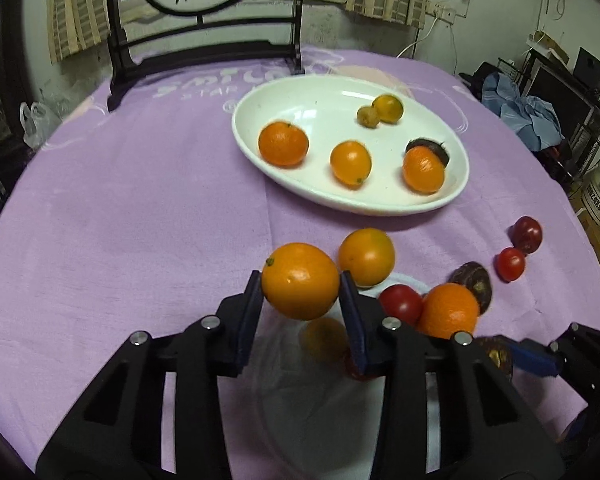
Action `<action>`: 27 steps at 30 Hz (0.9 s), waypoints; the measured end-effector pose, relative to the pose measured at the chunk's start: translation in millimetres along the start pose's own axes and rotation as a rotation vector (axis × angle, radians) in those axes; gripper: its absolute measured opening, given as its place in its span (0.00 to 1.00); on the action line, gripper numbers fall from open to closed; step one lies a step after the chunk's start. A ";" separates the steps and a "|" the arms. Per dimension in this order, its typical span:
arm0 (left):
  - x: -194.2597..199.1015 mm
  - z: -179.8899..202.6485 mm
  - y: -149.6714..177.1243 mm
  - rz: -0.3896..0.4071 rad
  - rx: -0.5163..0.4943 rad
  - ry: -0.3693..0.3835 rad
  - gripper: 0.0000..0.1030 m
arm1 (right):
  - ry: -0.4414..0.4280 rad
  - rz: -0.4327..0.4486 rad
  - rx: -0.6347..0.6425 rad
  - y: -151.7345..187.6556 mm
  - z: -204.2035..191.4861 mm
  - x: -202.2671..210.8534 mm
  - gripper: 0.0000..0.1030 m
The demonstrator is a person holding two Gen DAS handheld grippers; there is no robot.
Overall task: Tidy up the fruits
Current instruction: 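Carry both held fruits onto the white plate and open both grippers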
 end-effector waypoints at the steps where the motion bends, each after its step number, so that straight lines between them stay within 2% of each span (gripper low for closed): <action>1: 5.6 0.6 -1.8 0.011 -0.007 -0.001 0.38 | 0.012 0.016 0.005 -2.9 1.0 4.3 0.40; 8: 32.5 5.8 -22.4 0.073 -0.046 -0.001 0.38 | 0.098 0.069 0.047 -31.1 23.0 21.7 0.40; 12: 29.0 8.6 -39.0 0.093 -0.066 -0.020 0.38 | 0.136 0.113 0.070 -56.0 36.7 28.6 0.40; 15: 19.0 9.6 -53.5 0.101 -0.080 -0.011 0.38 | 0.133 0.140 0.076 -74.6 44.0 26.0 0.40; 18: 2.5 9.0 -69.9 0.099 -0.075 -0.021 0.38 | 0.112 0.159 0.069 -95.1 52.6 12.5 0.40; 27: -47.0 6.7 -105.1 0.056 -0.026 -0.041 0.38 | 0.123 0.092 0.042 -125.7 75.4 -51.3 0.40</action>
Point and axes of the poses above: each gripper's, at about its wrist camera, not at the fingertips, and x roughly against the way its jaws point, z to its right, y to its underside, the point moved 5 cm from there along -x, roughly the way its jaws point, and after that the axes turned 3 degrees about -x, right-handed, at the moved point
